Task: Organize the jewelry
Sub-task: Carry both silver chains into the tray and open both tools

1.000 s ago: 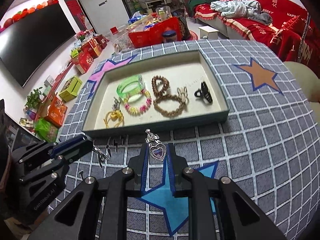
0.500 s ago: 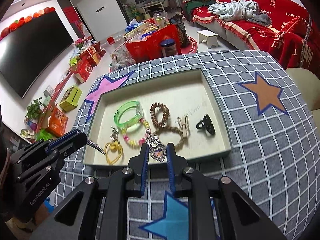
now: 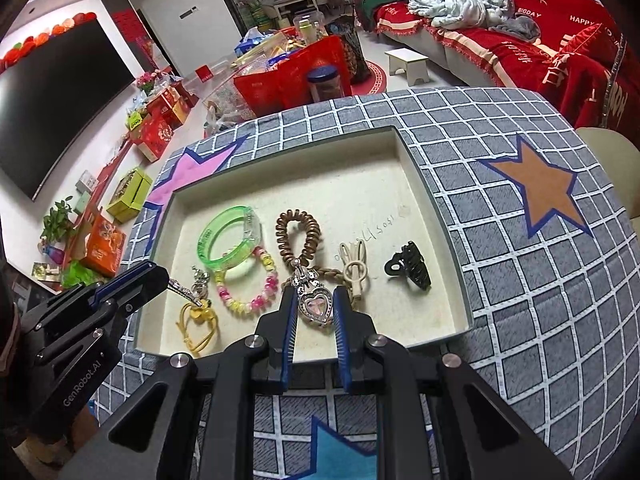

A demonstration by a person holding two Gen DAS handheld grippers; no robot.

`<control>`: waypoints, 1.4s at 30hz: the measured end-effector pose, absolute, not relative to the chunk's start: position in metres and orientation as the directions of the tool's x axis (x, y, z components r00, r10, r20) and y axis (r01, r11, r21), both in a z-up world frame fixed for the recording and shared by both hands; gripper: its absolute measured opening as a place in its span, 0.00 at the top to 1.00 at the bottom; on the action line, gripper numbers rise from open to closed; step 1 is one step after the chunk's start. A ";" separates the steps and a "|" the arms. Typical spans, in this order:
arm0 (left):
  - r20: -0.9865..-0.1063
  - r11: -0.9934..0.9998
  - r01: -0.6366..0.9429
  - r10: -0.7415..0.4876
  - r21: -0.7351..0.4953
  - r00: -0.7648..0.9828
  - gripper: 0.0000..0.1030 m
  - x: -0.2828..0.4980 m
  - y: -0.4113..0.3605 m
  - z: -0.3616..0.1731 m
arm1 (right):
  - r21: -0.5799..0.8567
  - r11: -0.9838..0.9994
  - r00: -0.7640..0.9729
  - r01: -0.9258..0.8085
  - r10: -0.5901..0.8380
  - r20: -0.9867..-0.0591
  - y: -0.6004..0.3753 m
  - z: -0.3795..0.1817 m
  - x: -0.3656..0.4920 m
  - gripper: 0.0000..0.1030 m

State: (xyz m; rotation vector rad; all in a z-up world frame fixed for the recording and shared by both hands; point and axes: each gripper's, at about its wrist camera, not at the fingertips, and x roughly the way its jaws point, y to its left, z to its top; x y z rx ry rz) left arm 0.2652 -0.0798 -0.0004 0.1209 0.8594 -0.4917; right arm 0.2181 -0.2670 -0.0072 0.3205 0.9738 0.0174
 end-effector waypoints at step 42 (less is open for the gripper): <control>-0.797 0.902 0.431 -0.270 -0.013 0.541 0.73 0.279 -0.091 -0.025 | 0.314 0.940 0.568 0.130 0.189 -0.801 -0.266 -0.020 0.237 0.34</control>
